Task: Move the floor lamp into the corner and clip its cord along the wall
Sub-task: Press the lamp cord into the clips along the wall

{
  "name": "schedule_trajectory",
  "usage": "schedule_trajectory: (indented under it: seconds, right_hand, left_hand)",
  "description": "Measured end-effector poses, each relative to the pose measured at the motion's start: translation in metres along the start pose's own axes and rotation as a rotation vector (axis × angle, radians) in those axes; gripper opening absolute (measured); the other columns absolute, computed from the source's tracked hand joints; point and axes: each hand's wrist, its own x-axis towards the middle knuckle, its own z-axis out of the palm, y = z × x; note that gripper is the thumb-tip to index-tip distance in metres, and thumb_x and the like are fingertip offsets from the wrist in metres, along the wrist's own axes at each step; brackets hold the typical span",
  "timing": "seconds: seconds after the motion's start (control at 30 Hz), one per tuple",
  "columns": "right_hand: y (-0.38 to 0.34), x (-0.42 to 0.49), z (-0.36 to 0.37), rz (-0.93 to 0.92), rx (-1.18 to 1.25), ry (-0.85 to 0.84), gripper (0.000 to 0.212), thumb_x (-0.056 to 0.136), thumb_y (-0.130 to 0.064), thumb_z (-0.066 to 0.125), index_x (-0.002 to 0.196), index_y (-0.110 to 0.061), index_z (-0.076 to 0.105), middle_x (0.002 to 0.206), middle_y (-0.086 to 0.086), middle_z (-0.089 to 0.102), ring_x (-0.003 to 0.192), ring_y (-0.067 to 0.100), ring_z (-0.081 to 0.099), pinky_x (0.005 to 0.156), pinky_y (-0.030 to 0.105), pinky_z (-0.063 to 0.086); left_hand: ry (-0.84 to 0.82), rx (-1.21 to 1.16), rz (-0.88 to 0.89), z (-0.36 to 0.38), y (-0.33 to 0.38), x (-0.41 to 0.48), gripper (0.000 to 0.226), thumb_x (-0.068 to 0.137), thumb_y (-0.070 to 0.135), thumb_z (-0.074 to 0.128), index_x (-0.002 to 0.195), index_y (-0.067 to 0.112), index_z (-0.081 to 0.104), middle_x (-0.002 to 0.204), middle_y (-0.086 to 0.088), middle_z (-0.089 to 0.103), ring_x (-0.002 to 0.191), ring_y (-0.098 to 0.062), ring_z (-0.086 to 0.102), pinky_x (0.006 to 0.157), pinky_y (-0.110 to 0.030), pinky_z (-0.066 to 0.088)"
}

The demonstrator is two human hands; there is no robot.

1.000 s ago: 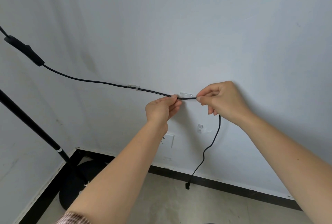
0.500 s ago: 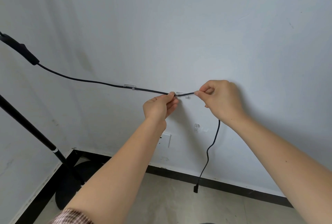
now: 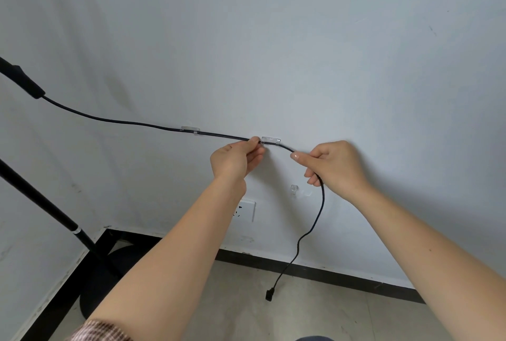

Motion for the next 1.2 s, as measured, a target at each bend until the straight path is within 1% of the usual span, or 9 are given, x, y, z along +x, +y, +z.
schedule_trajectory:
  seconds: [0.2, 0.37, 0.47, 0.6, 0.67, 0.73, 0.87, 1.0, 1.2]
  right_hand:
    - [0.028, -0.007, -0.011, 0.131, 0.200, -0.236, 0.024, 0.077, -0.029, 0.077, 0.082, -0.005, 0.075, 0.069, 0.007, 0.073, 0.066, 0.021, 0.071, 0.070, 0.029, 0.062]
    - [0.063, -0.018, -0.004, 0.256, 0.036, -0.343, 0.009, 0.079, -0.017, 0.073, 0.087, -0.015, 0.076, 0.089, 0.003, 0.077, 0.089, 0.013, 0.069, 0.087, 0.030, 0.051]
    - [0.082, -0.023, 0.002, 0.295, 0.020, -0.318, 0.012, 0.080, -0.012, 0.072, 0.088, -0.020, 0.075, 0.101, 0.002, 0.075, 0.096, 0.011, 0.066, 0.082, 0.024, 0.049]
    - [0.105, -0.028, 0.018, 0.246, -0.027, -0.255, 0.010, 0.088, -0.010, 0.065, 0.096, -0.013, 0.071, 0.100, 0.009, 0.073, 0.084, 0.011, 0.065, 0.066, 0.008, 0.046]
    - [0.111, -0.028, 0.027, 0.192, -0.031, -0.210, 0.011, 0.092, -0.007, 0.059, 0.094, -0.006, 0.070, 0.097, 0.017, 0.073, 0.081, 0.015, 0.065, 0.077, 0.016, 0.049]
    - [0.114, -0.028, 0.034, 0.143, -0.073, -0.202, 0.016, 0.093, -0.010, 0.057, 0.087, -0.001, 0.069, 0.092, 0.021, 0.073, 0.076, 0.017, 0.063, 0.084, 0.036, 0.051]
    - [0.114, -0.027, 0.042, 0.103, -0.149, -0.204, 0.024, 0.094, -0.018, 0.055, 0.087, 0.000, 0.069, 0.091, 0.023, 0.072, 0.075, 0.024, 0.061, 0.089, 0.046, 0.051]
    - [0.110, -0.028, 0.046, 0.065, -0.188, -0.201, 0.024, 0.094, -0.015, 0.052, 0.085, 0.002, 0.066, 0.091, 0.029, 0.069, 0.090, 0.044, 0.063, 0.087, 0.049, 0.050]
    - [0.109, -0.030, 0.049, 0.056, -0.290, -0.227, 0.029, 0.096, -0.021, 0.049, 0.078, -0.004, 0.065, 0.077, 0.006, 0.069, 0.076, 0.025, 0.064, 0.069, 0.031, 0.046]
  left_hand:
    - [-0.007, -0.019, -0.003, 0.000, -0.001, 0.000, 0.026, 0.077, 0.001, 0.072, 0.101, -0.009, 0.066, 0.076, -0.012, 0.069, 0.054, -0.013, 0.067, 0.059, -0.021, 0.059]
    - [-0.017, -0.031, -0.011, 0.000, -0.002, 0.001, 0.021, 0.078, 0.003, 0.071, 0.097, -0.005, 0.067, 0.075, -0.010, 0.069, 0.056, -0.014, 0.068, 0.059, -0.022, 0.059]
    - [-0.016, -0.038, -0.008, -0.001, -0.003, 0.001, 0.021, 0.078, 0.003, 0.071, 0.097, -0.004, 0.067, 0.074, -0.009, 0.070, 0.055, -0.014, 0.068, 0.060, -0.023, 0.060]
    - [-0.026, -0.042, 0.000, -0.002, -0.003, 0.002, 0.021, 0.079, 0.004, 0.070, 0.099, -0.004, 0.067, 0.075, -0.010, 0.070, 0.056, -0.014, 0.068, 0.059, -0.023, 0.060]
    - [-0.045, -0.034, 0.010, -0.004, -0.004, 0.003, 0.021, 0.080, 0.006, 0.070, 0.100, -0.003, 0.067, 0.077, -0.009, 0.070, 0.060, -0.015, 0.068, 0.061, -0.023, 0.060]
    - [-0.078, -0.019, 0.021, -0.007, -0.006, 0.003, 0.021, 0.082, 0.009, 0.069, 0.100, 0.000, 0.067, 0.078, -0.006, 0.070, 0.065, -0.015, 0.068, 0.063, -0.023, 0.060]
    - [-0.119, -0.012, 0.011, -0.015, -0.016, 0.002, 0.023, 0.082, 0.019, 0.071, 0.100, 0.006, 0.067, 0.078, 0.000, 0.071, 0.070, -0.015, 0.069, 0.065, -0.023, 0.059]
    - [-0.142, 0.148, -0.019, -0.020, -0.043, -0.004, 0.007, 0.082, 0.015, 0.070, 0.087, 0.012, 0.069, 0.076, 0.000, 0.070, 0.071, -0.014, 0.066, 0.063, -0.022, 0.059]
    - [-0.303, 0.535, 0.070, -0.011, -0.079, -0.006, 0.012, 0.084, 0.011, 0.067, 0.085, 0.022, 0.073, 0.079, 0.007, 0.069, 0.078, -0.008, 0.063, 0.078, -0.025, 0.053]
